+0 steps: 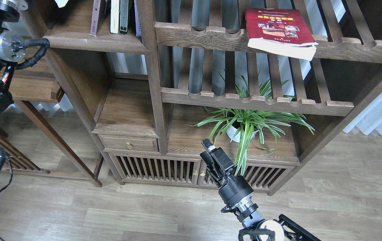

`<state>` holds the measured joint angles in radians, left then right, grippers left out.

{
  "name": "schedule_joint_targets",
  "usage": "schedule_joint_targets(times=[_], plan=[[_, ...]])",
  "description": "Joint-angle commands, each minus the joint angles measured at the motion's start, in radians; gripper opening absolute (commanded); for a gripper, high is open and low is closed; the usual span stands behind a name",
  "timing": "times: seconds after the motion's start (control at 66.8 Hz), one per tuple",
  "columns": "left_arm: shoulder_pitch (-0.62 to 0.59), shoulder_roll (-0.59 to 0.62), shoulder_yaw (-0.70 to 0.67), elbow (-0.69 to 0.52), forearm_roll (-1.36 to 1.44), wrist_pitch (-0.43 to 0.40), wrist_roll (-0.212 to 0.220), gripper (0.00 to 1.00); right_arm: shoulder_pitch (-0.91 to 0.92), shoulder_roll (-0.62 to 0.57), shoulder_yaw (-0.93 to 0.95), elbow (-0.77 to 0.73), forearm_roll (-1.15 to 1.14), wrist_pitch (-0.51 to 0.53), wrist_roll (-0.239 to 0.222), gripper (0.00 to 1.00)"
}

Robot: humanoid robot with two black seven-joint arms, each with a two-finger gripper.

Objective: Organize books on shelf

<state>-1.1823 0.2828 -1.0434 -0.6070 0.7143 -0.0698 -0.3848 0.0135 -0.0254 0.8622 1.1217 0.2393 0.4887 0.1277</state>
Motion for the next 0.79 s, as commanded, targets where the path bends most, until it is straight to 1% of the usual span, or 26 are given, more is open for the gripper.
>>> schedule_joint_targets(times=[0.0,0.06,0.389,0.704,0.779], plan=[[-0.003,-0.004,0.023,0.027,-0.001,-0.001,-0.016,0.02,-0.001,0.002,0.0,0.0,0.0,0.0,0.003,0.83],[-0.005,-0.005,0.037,0.039,-0.001,-0.002,-0.025,0.02,-0.001,0.002,0.0,0.0,0.002,0.0,0.004,0.83],[-0.03,-0.06,0.069,0.082,-0.001,-0.002,-0.026,0.02,-0.001,0.007,-0.003,-0.002,0.003,0.0,0.004,0.83],[-0.028,-0.059,0.128,0.092,0.001,-0.002,-0.028,0.02,-0.003,0.004,0.0,-0.003,0.003,0.0,0.006,0.83],[-0.03,-0.057,0.144,0.093,0.001,-0.002,-0.022,0.03,-0.004,0.004,0.001,-0.003,0.003,0.0,0.006,0.83]])
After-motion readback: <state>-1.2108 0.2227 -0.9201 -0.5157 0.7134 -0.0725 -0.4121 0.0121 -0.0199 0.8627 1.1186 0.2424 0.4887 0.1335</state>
